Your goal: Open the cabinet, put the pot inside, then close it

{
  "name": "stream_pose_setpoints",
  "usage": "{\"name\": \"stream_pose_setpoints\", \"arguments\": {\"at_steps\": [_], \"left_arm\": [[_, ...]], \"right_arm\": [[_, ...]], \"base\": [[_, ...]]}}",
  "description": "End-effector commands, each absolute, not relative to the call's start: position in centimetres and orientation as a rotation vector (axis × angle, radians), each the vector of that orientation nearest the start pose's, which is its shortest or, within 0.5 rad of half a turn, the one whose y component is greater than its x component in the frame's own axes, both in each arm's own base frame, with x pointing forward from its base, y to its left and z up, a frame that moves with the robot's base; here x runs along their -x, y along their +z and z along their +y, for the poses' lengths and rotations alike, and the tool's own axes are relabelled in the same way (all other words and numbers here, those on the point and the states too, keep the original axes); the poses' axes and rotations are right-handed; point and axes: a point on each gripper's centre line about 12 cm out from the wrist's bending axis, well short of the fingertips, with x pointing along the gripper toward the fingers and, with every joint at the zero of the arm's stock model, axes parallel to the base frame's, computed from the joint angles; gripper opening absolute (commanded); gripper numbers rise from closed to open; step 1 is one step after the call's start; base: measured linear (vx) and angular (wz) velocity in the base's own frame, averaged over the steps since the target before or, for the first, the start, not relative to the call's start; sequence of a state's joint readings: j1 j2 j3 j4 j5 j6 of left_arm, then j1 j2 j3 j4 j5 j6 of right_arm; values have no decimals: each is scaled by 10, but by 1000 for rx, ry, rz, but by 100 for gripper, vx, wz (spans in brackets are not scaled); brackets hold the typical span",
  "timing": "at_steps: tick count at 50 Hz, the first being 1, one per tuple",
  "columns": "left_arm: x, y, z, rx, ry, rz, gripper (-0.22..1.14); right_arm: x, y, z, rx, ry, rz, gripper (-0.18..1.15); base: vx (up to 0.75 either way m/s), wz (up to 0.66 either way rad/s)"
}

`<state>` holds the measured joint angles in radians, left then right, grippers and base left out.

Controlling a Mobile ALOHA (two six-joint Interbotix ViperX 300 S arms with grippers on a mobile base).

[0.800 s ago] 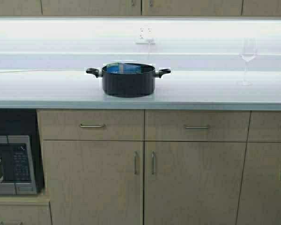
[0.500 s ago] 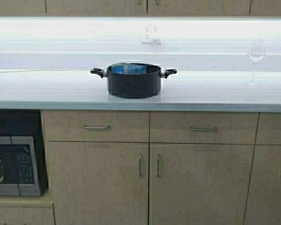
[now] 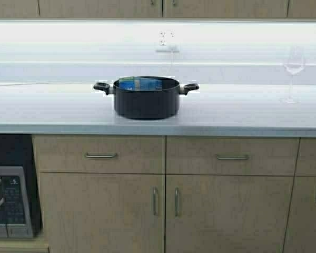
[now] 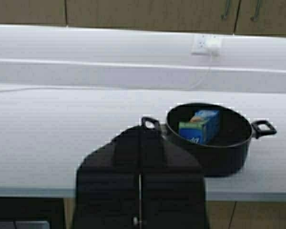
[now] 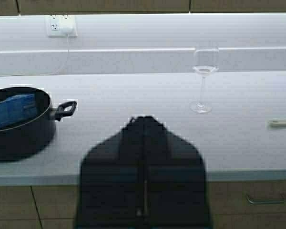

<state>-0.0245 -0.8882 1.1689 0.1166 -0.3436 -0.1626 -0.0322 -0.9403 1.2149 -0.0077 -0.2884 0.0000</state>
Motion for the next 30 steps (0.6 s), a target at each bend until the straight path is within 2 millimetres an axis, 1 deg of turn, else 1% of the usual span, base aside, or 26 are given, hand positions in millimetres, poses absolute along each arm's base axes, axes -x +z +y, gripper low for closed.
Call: {"name": "stream_pose_setpoints", "arguments": {"at_steps": [1, 7, 17, 23, 30], "left_arm": [[-214, 290, -10, 46, -65, -65, 2], [-217, 286, -9, 41, -64, -58, 2], [-218, 283, -5, 44, -46, -52, 2], [-219, 281, -5, 43, -46, -43, 2], [-215, 281, -5, 51, -46, -53, 2]], "right_arm": [[-200, 281, -7, 19, -34, -33, 5], [-199, 277, -6, 20, -30, -15, 5], [-200, 280, -3, 21, -14, -20, 5], [-202, 277, -3, 21, -14, -7, 5], [-205, 276, -3, 22, -10, 5, 5]], "base": [[33, 4], [34, 5], [33, 4], [32, 1], [28, -1]]}}
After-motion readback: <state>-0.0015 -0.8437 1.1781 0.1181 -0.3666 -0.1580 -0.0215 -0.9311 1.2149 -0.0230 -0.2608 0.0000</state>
